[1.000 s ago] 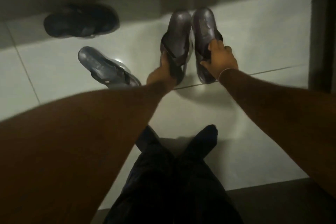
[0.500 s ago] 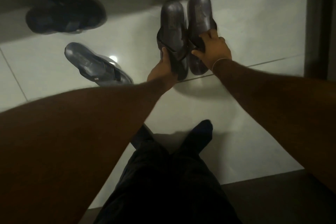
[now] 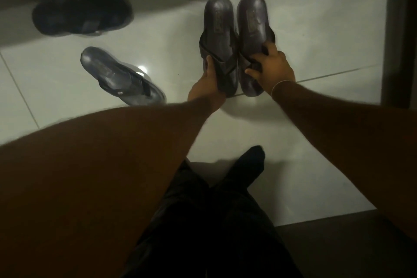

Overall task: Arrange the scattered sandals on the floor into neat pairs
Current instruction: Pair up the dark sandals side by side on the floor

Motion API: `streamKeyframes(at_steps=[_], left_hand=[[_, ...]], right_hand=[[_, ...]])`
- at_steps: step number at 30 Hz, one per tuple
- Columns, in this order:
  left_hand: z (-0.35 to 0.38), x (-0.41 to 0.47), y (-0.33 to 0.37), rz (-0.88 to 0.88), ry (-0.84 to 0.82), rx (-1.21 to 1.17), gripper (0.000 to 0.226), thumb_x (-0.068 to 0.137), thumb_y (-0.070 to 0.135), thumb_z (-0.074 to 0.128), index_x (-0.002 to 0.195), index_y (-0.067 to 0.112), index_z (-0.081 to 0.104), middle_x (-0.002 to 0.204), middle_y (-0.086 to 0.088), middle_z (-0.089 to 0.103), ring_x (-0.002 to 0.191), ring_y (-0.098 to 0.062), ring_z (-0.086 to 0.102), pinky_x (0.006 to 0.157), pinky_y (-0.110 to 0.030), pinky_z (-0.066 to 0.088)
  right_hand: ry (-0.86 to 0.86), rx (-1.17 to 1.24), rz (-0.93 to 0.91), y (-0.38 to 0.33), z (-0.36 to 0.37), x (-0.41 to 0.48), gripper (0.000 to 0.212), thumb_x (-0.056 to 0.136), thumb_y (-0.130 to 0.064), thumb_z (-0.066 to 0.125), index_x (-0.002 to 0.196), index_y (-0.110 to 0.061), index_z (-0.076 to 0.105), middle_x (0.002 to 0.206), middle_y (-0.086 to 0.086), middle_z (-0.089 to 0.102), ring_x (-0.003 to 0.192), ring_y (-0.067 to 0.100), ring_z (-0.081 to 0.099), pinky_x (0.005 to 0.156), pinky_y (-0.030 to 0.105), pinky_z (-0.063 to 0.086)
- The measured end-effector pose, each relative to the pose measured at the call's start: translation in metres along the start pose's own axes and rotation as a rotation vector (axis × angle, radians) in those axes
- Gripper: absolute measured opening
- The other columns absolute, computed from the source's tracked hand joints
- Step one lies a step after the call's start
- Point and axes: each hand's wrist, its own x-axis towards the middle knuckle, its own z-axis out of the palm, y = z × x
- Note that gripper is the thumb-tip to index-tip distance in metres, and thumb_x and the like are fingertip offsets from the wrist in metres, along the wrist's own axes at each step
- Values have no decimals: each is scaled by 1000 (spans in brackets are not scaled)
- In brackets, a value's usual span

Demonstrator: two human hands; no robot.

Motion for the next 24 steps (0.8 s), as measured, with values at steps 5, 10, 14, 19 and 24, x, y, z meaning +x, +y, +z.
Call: streamKeyframes(at_steps=[5,10,14,19,24], left_hand=[[0,14,-1,-2,18,49,97,105,46,55,173,27,-12,174,-13,37,148,-42,52,122,-54,42],[-2,14,-1,26,24,56,100,104,45,57,173,27,-13,174,-12,39,148,-42,52,122,-57,43],[0,14,-1,9,30,0,91,108,41,52,173,29,-11,176,-8,34,151,-41,49,125,-54,41],[6,14,-3,68,63,14,92,109,45,52,173,25,-11,176,-10,34,152,-40,47,125,-55,39],[6,13,-5,73,65,-69,82,113,46,46,174,24,-4,173,-9,40,152,-36,48,127,-43,35]], right_hand=[[-3,24,12,0,-4,9,45,99,-42,72,141,-26,68,173,8,31,147,43,44,121,53,46],[-11,37,-7,4,-4,12,47,99,-39,72,143,-21,68,175,10,28,150,44,41,124,52,43],[-13,44,-9,2,-6,14,46,100,-38,72,143,-22,67,175,10,28,151,43,40,126,52,41],[-22,48,-14,0,-8,17,47,100,-39,71,144,-22,67,175,9,26,153,42,39,128,52,39],[-29,44,-15,-2,-12,14,45,100,-37,72,142,-21,68,175,10,27,153,42,40,129,51,38]])
